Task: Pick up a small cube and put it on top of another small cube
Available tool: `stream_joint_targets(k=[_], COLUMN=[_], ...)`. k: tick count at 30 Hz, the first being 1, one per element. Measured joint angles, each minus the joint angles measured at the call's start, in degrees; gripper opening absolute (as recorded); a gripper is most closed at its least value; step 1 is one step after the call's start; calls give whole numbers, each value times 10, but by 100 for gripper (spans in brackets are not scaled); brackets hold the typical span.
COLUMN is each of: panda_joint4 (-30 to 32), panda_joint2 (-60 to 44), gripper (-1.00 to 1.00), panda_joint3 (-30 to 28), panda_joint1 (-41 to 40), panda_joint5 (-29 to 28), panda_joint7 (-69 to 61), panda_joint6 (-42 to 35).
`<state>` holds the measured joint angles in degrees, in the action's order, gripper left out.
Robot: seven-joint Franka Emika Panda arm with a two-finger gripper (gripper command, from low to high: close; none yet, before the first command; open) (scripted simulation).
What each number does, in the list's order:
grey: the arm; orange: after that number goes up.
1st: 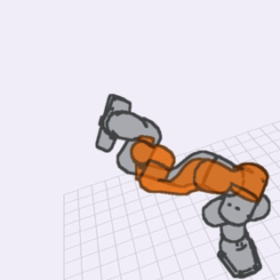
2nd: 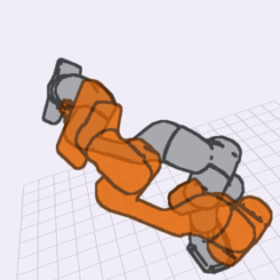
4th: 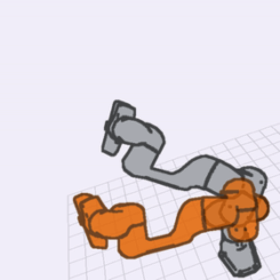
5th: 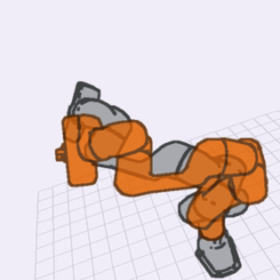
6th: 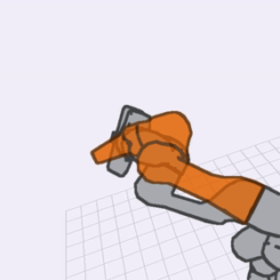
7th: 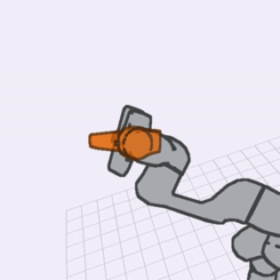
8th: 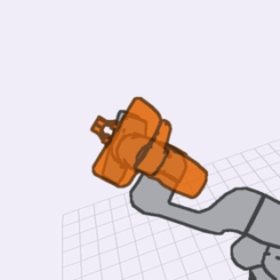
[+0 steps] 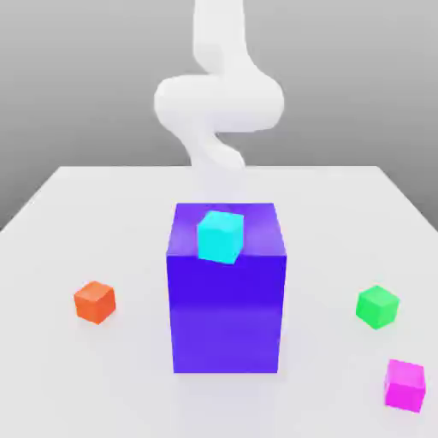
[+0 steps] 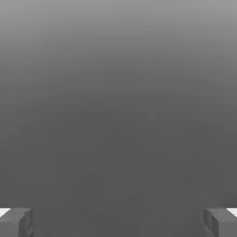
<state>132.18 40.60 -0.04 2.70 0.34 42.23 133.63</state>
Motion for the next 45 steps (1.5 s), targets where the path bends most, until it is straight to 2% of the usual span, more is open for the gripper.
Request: stream_joint_targets(k=[8,17,27,32,33,40,45], panda_joint4=[13,28,43,26,24,24,48], panda_joint2=[-170,-357,-566,-670,-681,-678,-587], gripper=[0,0,0,0,-100,-100,-100], panda_joint3=[7,40,71,53,50,51,70], panda_joint1=[80,150,215,237,239,238,228], panda_joint5=[13,16,-45,-74,-77,-77,-54], panda_joint7=[-118,-240,-329,-319,-318,-318,-334], panda_joint6=[60,126,200,273,282,279,212])
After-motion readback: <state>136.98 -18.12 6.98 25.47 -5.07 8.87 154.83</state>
